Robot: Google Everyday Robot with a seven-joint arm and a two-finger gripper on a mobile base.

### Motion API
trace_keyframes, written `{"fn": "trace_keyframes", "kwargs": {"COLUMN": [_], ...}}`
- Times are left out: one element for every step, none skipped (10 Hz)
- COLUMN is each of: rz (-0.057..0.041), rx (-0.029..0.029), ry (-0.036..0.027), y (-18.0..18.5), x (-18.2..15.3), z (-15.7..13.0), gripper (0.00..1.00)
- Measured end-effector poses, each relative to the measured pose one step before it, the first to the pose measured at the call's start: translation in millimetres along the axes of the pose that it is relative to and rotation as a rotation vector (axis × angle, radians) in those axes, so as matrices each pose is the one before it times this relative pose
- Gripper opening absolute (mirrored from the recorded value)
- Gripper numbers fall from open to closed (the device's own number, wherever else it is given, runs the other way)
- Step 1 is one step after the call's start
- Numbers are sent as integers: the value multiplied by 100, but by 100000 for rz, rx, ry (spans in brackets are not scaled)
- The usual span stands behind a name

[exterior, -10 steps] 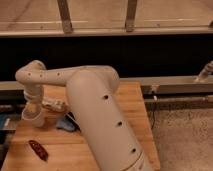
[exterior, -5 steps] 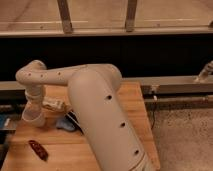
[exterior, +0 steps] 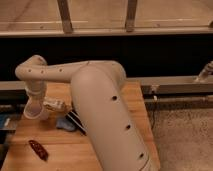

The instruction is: Place the ceramic cup in the ceramic bowl

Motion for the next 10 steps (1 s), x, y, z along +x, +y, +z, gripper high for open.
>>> {"fn": "trace_keyframes", "kwargs": {"rz": [1028,1197,1834,2512,2626,3591,3702,3646,3163,4535], "rx": [1216,1142,1117,1205,947,970,1212,1176,761,917], "ry": [-1235,-1511,-1998,-2219,-1519,-1625,-985,-388,70,625], "y": [-737,-781,-1107,-1614,-1502,-1758,-1664,-1440,-980,-1232], "x": [314,342,639,1048,1045,1351,1574,1505,1139,1633], "z": [-1140,-1176,-1357,-1448,-1206,-1464,-1476,-1330,-920,-1059], "gripper": [0,0,0,0,0,0,0,0,0,0]}}
